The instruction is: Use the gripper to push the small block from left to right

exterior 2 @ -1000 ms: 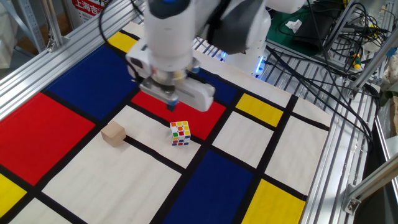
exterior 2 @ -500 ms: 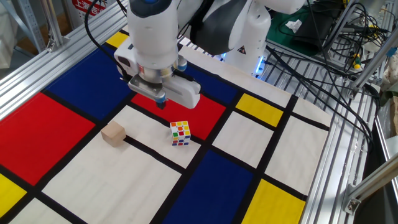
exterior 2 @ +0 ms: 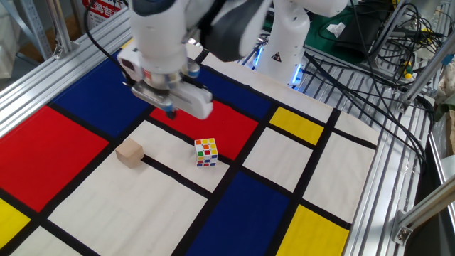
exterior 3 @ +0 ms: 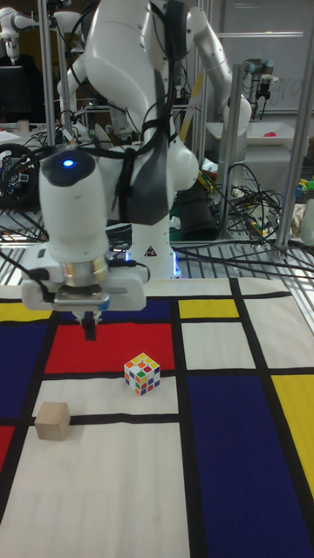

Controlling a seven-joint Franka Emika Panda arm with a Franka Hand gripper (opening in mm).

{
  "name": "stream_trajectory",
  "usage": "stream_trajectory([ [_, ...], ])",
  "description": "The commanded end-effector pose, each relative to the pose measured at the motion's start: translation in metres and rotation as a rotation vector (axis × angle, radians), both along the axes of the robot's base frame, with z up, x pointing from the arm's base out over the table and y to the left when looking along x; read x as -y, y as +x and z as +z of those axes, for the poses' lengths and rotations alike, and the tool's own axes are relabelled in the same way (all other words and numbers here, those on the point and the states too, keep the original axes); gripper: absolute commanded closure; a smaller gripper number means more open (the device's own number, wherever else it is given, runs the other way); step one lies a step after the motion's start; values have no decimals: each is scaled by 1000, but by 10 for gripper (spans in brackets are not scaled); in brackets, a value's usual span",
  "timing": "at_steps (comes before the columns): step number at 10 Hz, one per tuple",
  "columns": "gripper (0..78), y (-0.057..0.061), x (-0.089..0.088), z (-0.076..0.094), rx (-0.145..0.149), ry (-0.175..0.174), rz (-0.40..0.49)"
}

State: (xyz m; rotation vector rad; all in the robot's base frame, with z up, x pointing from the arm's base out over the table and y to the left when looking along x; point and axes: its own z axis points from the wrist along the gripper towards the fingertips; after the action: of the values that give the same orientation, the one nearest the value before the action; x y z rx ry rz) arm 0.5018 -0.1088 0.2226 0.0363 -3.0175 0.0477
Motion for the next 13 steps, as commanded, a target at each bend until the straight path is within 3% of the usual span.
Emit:
stream_trajectory([
  [1, 776, -4, 23, -9, 50, -21, -72],
  [13, 776, -5, 21, -18, 61, -15, -54],
])
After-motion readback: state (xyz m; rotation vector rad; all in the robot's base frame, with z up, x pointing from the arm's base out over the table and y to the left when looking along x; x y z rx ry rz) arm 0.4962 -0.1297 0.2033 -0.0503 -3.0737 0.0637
